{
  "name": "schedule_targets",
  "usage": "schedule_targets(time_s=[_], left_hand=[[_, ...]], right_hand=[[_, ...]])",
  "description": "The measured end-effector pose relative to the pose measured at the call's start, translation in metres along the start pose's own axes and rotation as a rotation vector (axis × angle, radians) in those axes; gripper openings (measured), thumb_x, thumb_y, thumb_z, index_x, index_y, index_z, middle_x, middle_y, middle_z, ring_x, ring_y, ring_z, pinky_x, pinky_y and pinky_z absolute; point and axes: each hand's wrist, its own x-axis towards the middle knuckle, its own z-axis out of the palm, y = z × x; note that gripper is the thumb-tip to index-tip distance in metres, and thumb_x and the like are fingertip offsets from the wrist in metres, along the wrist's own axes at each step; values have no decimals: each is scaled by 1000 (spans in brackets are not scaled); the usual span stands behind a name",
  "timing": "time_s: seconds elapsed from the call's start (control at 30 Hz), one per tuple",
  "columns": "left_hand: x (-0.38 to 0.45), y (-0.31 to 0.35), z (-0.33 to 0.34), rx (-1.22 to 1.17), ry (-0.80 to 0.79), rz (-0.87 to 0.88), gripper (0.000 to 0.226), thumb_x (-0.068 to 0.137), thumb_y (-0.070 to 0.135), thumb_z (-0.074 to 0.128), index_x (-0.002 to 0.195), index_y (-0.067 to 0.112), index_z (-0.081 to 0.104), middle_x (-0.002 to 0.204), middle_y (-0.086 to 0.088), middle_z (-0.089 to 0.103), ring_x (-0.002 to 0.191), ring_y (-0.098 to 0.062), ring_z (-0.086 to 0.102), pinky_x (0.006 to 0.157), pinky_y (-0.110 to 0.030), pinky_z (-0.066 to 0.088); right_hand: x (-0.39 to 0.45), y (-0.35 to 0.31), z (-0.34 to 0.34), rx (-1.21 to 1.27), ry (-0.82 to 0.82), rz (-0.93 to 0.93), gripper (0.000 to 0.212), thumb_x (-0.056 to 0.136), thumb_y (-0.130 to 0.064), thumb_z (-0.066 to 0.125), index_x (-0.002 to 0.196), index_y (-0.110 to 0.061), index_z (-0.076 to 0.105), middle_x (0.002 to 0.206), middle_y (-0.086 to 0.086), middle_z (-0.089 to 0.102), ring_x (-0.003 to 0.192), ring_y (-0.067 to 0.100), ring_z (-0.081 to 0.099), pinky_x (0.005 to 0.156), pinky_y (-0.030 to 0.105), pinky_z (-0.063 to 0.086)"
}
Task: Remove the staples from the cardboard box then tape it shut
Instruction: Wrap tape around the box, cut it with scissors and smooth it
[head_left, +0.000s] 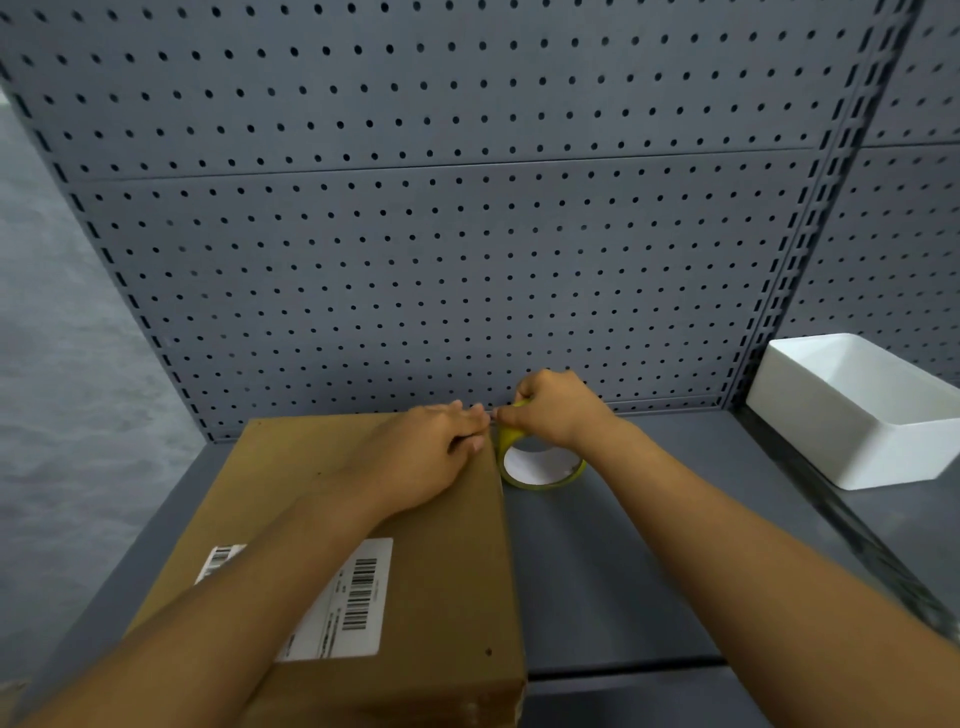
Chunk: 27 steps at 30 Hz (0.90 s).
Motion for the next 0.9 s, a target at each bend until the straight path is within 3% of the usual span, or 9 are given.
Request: schedule_targets(time_s=[0.17, 0.3, 0.47, 0.57, 0.63, 0.7, 0.73, 0.8, 0.9], left_hand=[[-3, 1, -4, 104, -28, 35, 43, 103, 31, 35, 146, 30, 35, 153, 11, 30, 143, -6, 23, 116, -29, 22], [-7, 6, 2, 80, 12, 40, 45, 103, 29, 34, 147, 22, 34, 153, 5, 34, 142, -7, 25, 109, -14, 14], [-10, 1, 0, 67, -18, 4, 47, 103, 36, 30, 150, 29, 26, 155, 11, 27, 143, -6, 19, 113, -20, 13], [-15, 3, 6, 90, -16, -15, 47, 104, 39, 20, 151, 34, 19, 158, 16, 15, 145, -4, 11, 113, -21, 6], [-15, 1, 5, 92, -23, -38, 47, 103, 40, 20, 150, 37, 20, 157, 17, 16, 145, -6, 13, 114, -24, 8], [-11, -1, 3, 70, -24, -56, 46, 103, 42, 23, 149, 39, 24, 155, 17, 23, 143, -10, 20, 115, -31, 12], [-9, -2, 1, 60, -20, -60, 46, 102, 43, 24, 148, 40, 26, 154, 17, 27, 142, -13, 23, 115, -35, 15], [-5, -1, 1, 69, -8, -66, 45, 102, 43, 24, 147, 41, 28, 151, 16, 31, 139, -14, 26, 113, -38, 19], [-6, 0, 4, 134, 11, -46, 45, 103, 41, 24, 148, 38, 28, 152, 17, 29, 138, -9, 25, 111, -35, 17]], right_hand=[[-2, -5, 1, -43, -3, 15, 39, 83, -44, 64, 66, -14, 49, 61, 3, 49, 62, 20, 47, 59, 31, 43], [-4, -6, 0, -38, 9, 21, 41, 85, -45, 63, 65, -13, 47, 59, 3, 46, 61, 20, 46, 58, 30, 41], [-7, -5, 2, -33, 30, 8, 44, 87, -47, 61, 62, -14, 44, 60, 2, 46, 59, 19, 46, 58, 30, 41], [-14, 2, 0, 176, 32, -25, 51, 92, -54, 51, 65, -13, 40, 62, 2, 42, 60, 18, 41, 59, 30, 35], [-20, 15, -3, 380, 45, -8, 54, 94, -55, 44, 67, -9, 43, 66, 10, 45, 64, 23, 45, 66, 31, 40], [-22, 33, -2, 572, 43, 48, 66, 93, -58, 44, 85, 7, 55, 89, 30, 58, 85, 42, 57, 88, 42, 50], [-24, 40, 0, 623, 24, 78, 72, 90, -60, 46, 99, 10, 56, 103, 30, 60, 99, 43, 58, 97, 49, 47], [-28, 47, 5, 661, -24, 131, 78, 82, -69, 48, 105, 4, 61, 105, 19, 67, 103, 33, 63, 101, 45, 46], [-28, 47, 17, 855, -27, 208, 68, 78, -71, 54, 97, -8, 70, 95, 6, 73, 91, 20, 68, 89, 35, 51]])
